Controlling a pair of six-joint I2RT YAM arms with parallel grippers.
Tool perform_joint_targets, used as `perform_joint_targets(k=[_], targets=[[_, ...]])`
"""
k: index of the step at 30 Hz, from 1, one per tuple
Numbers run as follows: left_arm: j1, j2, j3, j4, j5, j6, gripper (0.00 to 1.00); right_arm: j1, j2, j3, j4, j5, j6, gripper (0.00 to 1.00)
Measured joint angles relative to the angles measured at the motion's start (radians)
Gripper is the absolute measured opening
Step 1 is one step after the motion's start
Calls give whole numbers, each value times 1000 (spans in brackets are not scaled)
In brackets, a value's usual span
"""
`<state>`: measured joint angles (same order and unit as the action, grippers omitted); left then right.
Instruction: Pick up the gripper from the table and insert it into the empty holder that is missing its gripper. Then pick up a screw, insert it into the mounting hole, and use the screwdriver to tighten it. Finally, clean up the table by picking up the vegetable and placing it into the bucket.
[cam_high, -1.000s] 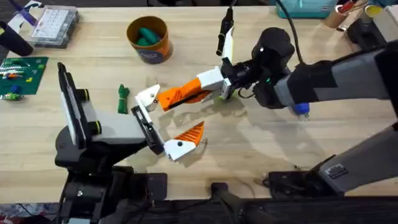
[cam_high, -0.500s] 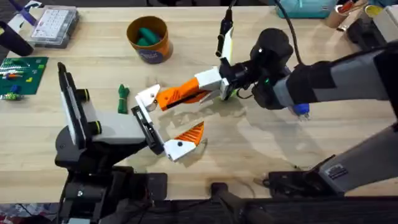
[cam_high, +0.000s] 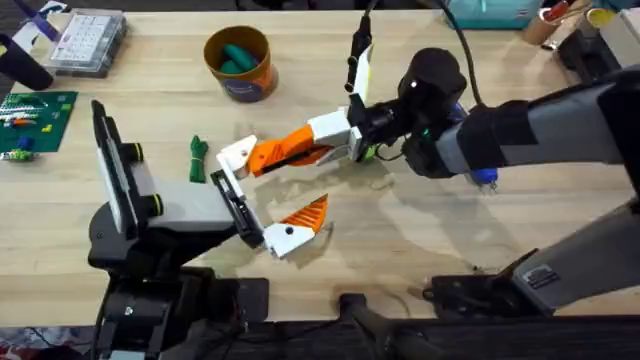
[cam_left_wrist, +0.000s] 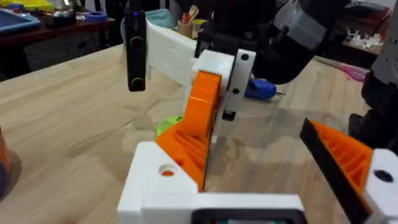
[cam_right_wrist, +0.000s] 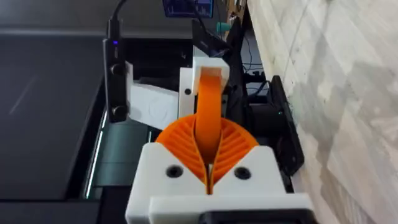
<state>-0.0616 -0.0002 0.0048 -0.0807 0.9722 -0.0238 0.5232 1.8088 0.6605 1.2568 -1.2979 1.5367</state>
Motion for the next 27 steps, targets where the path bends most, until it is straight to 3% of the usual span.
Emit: perform_joint_targets(k=[27], targets=[[1, 0, 0, -2, 1, -23, 993, 20, 41, 10, 19, 47, -21, 10]])
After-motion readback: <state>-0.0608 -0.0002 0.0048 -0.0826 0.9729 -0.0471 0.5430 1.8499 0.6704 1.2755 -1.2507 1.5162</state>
